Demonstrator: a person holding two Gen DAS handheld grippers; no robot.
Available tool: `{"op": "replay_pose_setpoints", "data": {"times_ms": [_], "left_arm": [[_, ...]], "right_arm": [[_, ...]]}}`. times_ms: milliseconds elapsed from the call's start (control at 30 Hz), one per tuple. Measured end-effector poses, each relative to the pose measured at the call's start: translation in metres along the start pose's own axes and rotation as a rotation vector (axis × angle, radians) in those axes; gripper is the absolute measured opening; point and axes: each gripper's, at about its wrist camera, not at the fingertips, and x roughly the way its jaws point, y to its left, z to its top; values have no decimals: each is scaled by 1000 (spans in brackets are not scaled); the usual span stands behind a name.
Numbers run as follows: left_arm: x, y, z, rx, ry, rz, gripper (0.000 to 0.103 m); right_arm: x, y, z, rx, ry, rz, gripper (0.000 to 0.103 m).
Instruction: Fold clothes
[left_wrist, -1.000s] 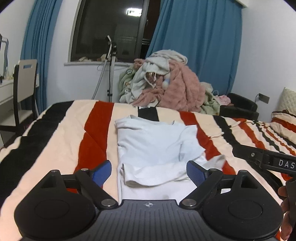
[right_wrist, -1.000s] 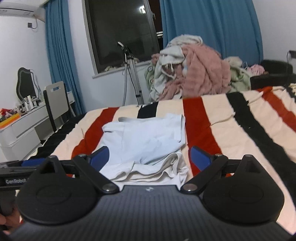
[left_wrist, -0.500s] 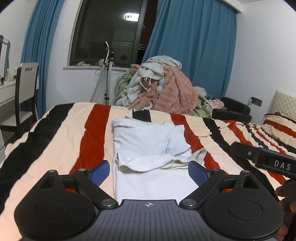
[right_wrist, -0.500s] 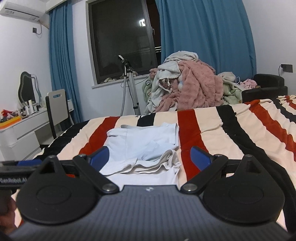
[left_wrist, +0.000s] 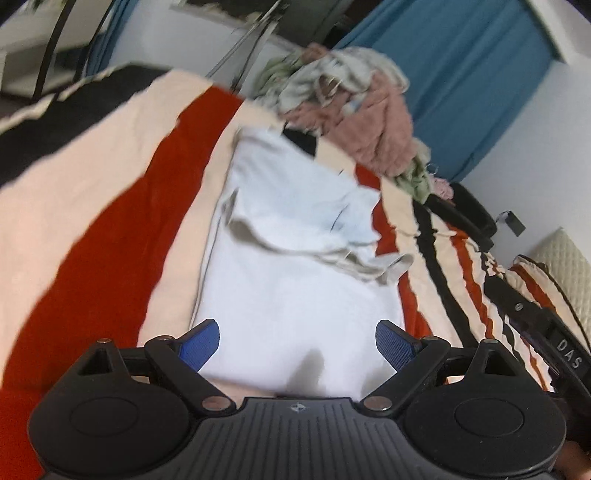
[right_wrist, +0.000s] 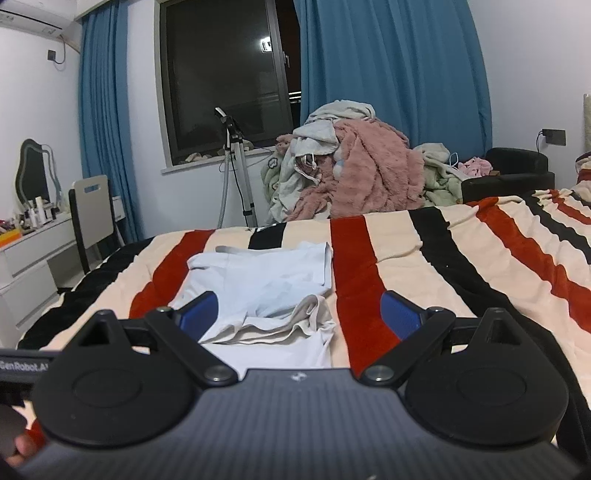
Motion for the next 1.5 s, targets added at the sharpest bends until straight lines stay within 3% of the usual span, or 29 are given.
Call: {"op": "replay_pose_setpoints", "data": {"times_ms": [200, 300, 400, 500, 567, 600, 667, 733, 833, 1067, 1167, 1200, 1233, 1367, 1400, 1500], "left_arm": [[5, 29, -23, -162, 48, 0, 93], [15, 37, -30, -227, 86, -37, 93], [29, 47, -29, -310, 55, -79, 92], [48, 57, -19, -404, 10, -88, 81], [60, 62, -13, -431, -1, -75, 53], [63, 65, -10, -441, -7, -69, 46], [65, 71, -9, -470, -20, -77, 16], [65, 76, -9, -502, -33, -98, 10], [54, 72, -8, -496, -82, -135, 9], [36, 70, -7, -526, -162, -221, 7], [36, 74, -6, -550, -162, -219, 7], [36, 75, -5, -559, -164, -220, 7], [35, 76, -6, -567, -166, -223, 7], [34, 77, -6, -576, -169, -230, 7], [34, 77, -5, -574, -170, -228, 7], [34, 77, -6, -565, -170, -231, 7]], "right_arm": [[1, -1, 0, 0, -5, -46, 96], [4, -1, 0, 5, 0, -75, 96], [4, -3, -1, 7, 1, -84, 96], [3, -4, -1, 12, -1, -88, 96], [2, -5, -2, 14, 0, -91, 96], [2, -5, -2, 14, 3, -94, 96], [3, -5, -3, 20, 11, -98, 96], [2, -7, -4, 52, 36, -85, 96], [6, -16, -9, 196, 136, 6, 96], [38, -35, -61, 768, 449, 423, 96], [46, -37, -81, 902, 499, 420, 95], [47, -39, -87, 935, 508, 399, 92], [49, -44, -92, 963, 510, 359, 78], [50, -73, -110, 1092, 462, 181, 50], [50, -77, -111, 1106, 444, 157, 38], [46, -81, -108, 1088, 385, 101, 25]]}}
